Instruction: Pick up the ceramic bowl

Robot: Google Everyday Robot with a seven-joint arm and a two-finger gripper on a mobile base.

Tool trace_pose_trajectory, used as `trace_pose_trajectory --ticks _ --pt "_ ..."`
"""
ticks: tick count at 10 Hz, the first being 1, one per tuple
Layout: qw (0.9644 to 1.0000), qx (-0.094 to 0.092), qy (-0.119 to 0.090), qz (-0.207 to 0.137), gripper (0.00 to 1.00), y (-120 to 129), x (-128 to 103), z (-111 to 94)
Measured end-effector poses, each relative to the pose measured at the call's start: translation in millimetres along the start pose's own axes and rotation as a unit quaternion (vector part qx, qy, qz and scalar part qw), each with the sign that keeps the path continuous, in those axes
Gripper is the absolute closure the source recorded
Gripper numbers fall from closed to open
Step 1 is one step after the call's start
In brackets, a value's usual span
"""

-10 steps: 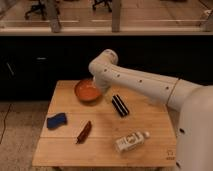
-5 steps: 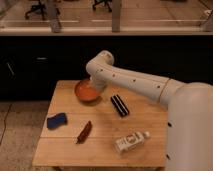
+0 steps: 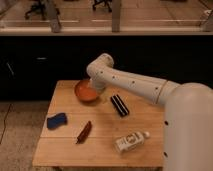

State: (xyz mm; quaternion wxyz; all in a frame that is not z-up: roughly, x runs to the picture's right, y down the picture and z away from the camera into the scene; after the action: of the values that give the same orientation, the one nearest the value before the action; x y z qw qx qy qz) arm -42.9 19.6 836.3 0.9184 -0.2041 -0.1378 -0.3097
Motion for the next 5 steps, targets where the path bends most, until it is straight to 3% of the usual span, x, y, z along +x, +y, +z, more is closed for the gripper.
trace_pose_trajectory --ticks 5 --pt "0.9998 0.000 -0.015 -0.014 0.20 -1 -1 18"
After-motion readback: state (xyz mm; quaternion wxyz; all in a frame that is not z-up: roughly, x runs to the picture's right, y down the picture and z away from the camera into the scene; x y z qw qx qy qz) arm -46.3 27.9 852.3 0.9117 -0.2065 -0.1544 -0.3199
